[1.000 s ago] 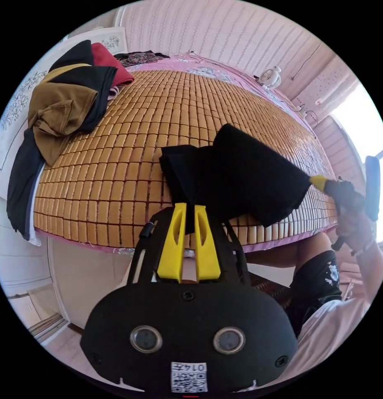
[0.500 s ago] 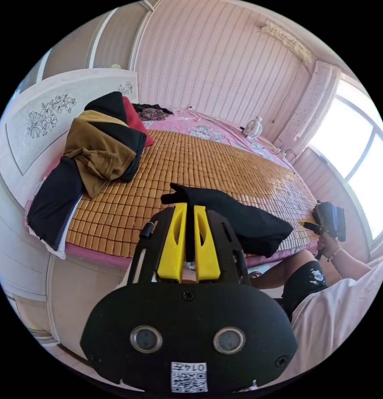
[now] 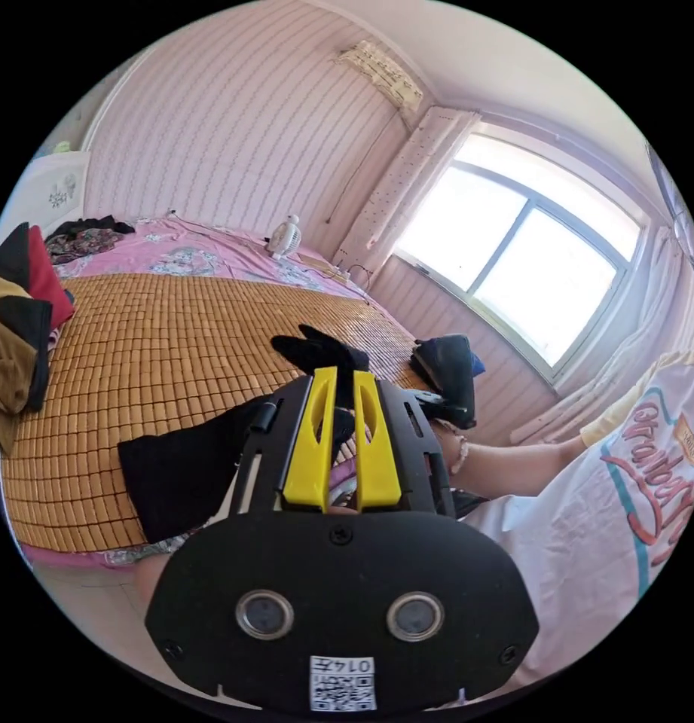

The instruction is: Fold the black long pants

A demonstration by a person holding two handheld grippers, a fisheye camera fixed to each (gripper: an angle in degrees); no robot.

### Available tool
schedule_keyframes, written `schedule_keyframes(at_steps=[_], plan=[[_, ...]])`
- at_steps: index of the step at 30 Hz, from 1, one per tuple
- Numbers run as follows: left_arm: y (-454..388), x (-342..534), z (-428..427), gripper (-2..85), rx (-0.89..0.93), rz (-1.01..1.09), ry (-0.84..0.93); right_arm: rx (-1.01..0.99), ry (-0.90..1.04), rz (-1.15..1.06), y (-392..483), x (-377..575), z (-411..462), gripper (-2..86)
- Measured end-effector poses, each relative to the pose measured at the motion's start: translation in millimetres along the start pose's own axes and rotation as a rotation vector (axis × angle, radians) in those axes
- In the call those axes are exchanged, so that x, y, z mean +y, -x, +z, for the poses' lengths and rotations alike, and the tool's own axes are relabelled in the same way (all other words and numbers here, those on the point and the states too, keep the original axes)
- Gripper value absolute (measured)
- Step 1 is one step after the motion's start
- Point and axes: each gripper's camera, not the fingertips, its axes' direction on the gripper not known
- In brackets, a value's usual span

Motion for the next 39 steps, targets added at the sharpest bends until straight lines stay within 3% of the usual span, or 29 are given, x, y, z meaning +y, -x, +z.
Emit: schedule_keyframes(at_steps=[5,8,10,13,16,24,31,39], plan=[[66,23,-16,7.1,-0.37,-0.195,0.073,0.132,-0.146,0.101,-44,-10,-106,2.9],[105,30,-1,9.0,-0.433,-0.301,0.124,0.281,-0.303,0.152,-67,-16,-201,3.1],[122,30,16,9.6,-0.483,-0.355,0.186,0.484,-0.383,0.167,-79,-22,-268,3.7],[136,26,50,9.2,-0.561,-0.387,0.312,0.765,-0.343,0.269,-109,-27,-321,6.7],[137,23,74,5.7,-0.654,-0.364,0.411,0.913,-0.24,0.411,-147,-18,-348,9.1],[135,3,45,0.2,-0.75,-0.335,0.406,0.884,-0.102,0.621,-186,29,-333,9.1],[151,-10,-19,-0.2,-0.875,-0.415,0.337,0.809,0.047,0.579,-202,11,-280,9.0],[165,-28,-36,-0.2,-0.856,-0.463,0.292,0.837,0.069,0.561,-233,-46,-249,8.9]])
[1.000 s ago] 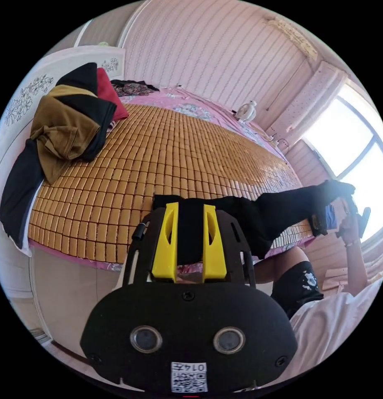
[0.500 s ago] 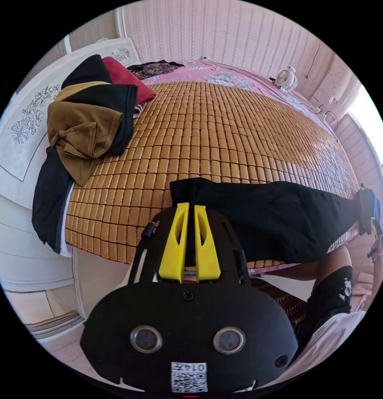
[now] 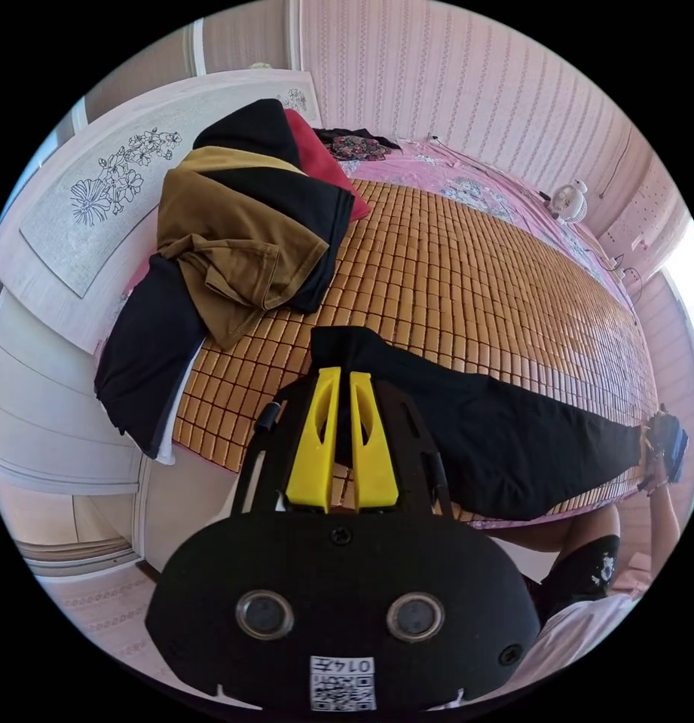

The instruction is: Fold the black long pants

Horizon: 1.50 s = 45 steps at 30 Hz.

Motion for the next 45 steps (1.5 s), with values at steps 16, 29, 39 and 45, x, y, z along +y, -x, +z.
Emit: schedule_keyframes(at_steps=[16,29,39,45], plan=[[-2,-60,-26,-0.7,0.131,0.03,-0.181,-0.13,-0.059,0.072,-46,-27,-45,-0.4],[69,35,-29,-0.4,0.295,-0.024,-0.163,-0.189,-0.211,0.174,-94,128,-140,-0.2],[118,83,1,-1.0,0.142,-0.328,-0.001,-0.04,-0.082,0.107,-65,105,-98,0.1],[65,3,17,-1.0,0.258,-0.21,-0.082,0.046,-0.053,-0.104,14,48,-37,-0.5]])
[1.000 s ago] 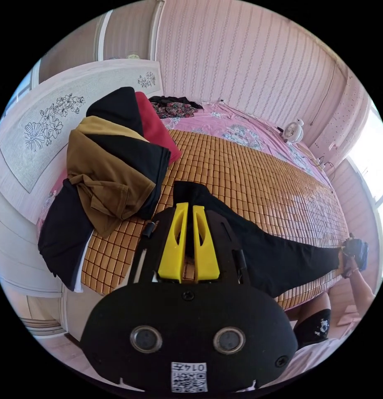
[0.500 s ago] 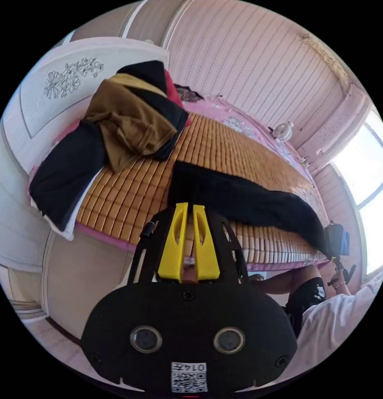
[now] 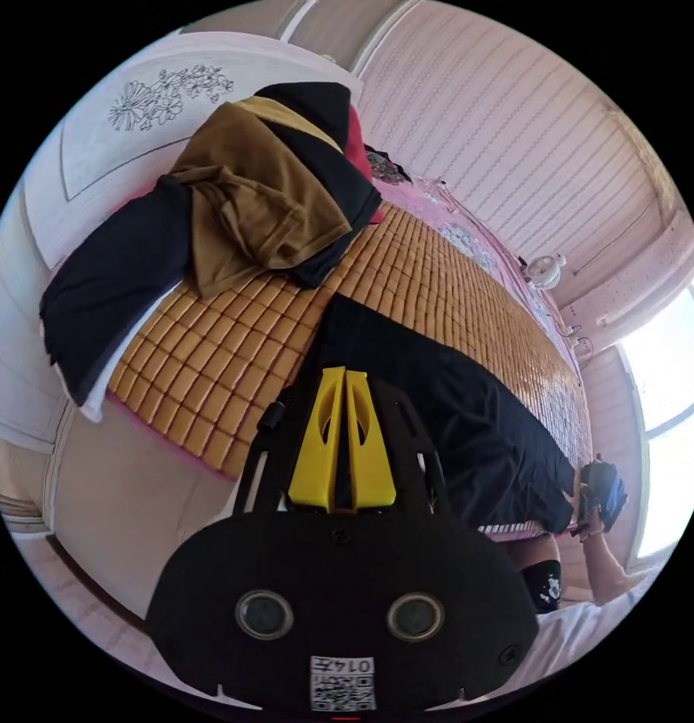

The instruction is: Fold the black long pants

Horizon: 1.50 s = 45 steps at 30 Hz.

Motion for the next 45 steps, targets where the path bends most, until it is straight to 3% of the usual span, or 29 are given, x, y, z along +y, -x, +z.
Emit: schedule_keyframes(at_steps=[4,8,12,15,21,24,29,33,37,38,40,45], plan=[[-59,-38,49,-1.0,0.067,0.044,0.009,0.112,0.057,-0.011,34,-28,47,-0.8],[-90,-55,111,-1.0,-0.089,0.057,0.19,0.168,0.079,-0.049,48,-42,74,-0.7],[-110,-59,117,-1.0,-0.147,0.206,0.174,0.242,0.074,-0.248,65,-61,95,-0.6],[-131,-51,111,-1.0,-0.364,0.337,0.074,0.308,0.08,-0.339,76,-77,112,-0.6],[-116,-60,123,-1.0,-0.312,0.235,0.101,0.291,0.057,-0.296,81,-106,134,-0.4],[-134,-59,131,-1.0,-0.447,0.315,0.084,0.285,0.053,-0.281,84,-114,140,-0.4],[-124,-84,143,-1.0,-0.375,0.144,0.03,0.255,0.035,-0.28,84,-124,145,-0.5],[-128,-100,155,-1.0,-0.438,0.128,0.058,0.106,0.071,-0.175,67,-135,141,-0.7],[-123,-103,147,-1.0,-0.346,0.047,0.069,-0.015,0.012,-0.01,34,-109,95,0.7],[-124,-95,133,-1.0,-0.301,0.042,-0.011,-0.03,-0.002,-0.003,29,-100,84,1.1],[-132,-79,114,-1.0,-0.185,0.094,-0.081,-0.023,-0.027,0.011,5,-54,44,4.8],[-176,-5,81,-0.9,-0.048,0.383,0.011,0.083,0.093,0.09,-40,44,1,8.6]])
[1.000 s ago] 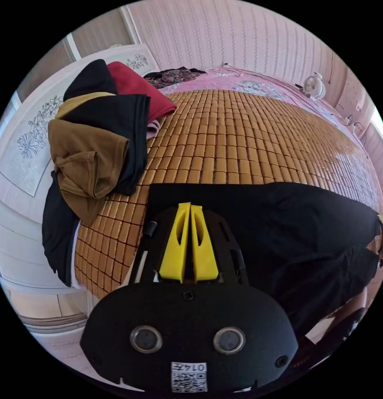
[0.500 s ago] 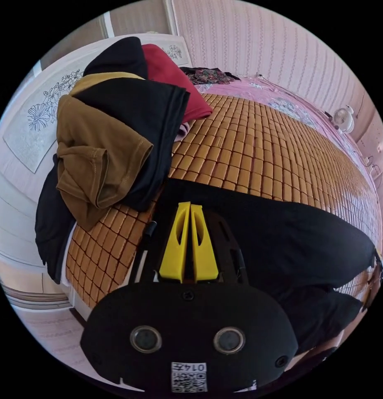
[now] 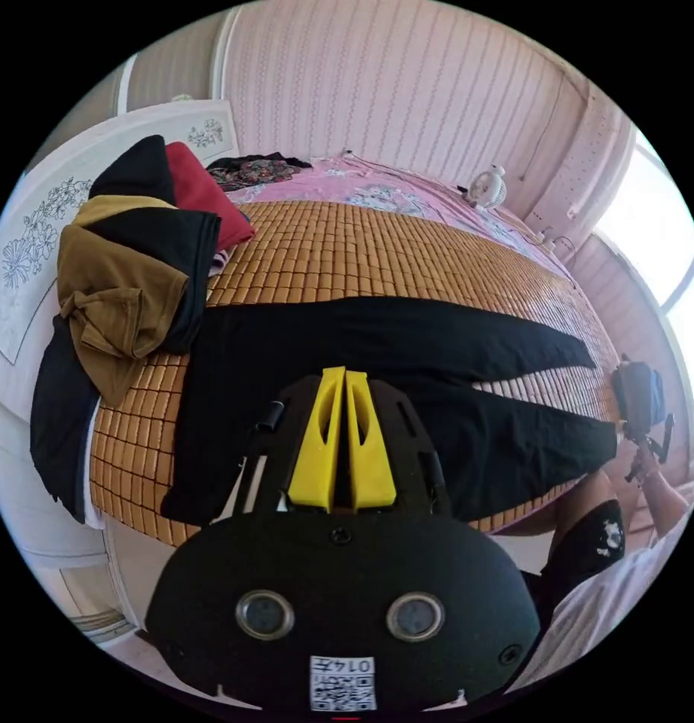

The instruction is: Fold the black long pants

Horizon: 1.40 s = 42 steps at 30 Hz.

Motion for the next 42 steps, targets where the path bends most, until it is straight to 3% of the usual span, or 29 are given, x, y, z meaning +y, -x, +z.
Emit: schedule_keyframes(at_steps=[3,7,14,19,25,29,31,36,39,42], plan=[[-53,41,-4,-0.9,0.129,0.141,0.103,-0.018,0.036,0.054,-16,30,0,8.7],[-114,77,6,0.3,0.269,0.225,0.162,-0.094,-0.058,0.113,-24,27,-2,8.3],[-199,78,42,1.9,0.219,0.531,0.244,-0.134,0.034,0.089,-35,7,19,0.7],[-211,81,44,3.2,0.284,0.518,0.273,-0.205,-0.029,0.118,-49,-31,-5,2.2],[-205,92,41,3.6,0.25,0.469,0.272,-0.134,0.006,0.174,-60,-24,-3,8.2],[-201,109,45,3.0,0.246,0.475,0.303,-0.115,0.17,0.12,-49,11,20,6.4],[-204,120,56,1.8,0.227,0.518,0.393,-0.003,0.121,0.03,-37,27,11,2.1],[-204,137,56,-0.4,0.222,0.569,0.32,-0.025,0.063,0.065,-45,45,-14,1.7],[-201,143,51,-0.9,0.213,0.522,0.345,0.117,-0.045,0.024,-32,70,-45,3.7],[-193,156,30,-1.0,0.243,0.491,0.258,0.237,-0.171,-0.079,-6,109,-79,5.0]])
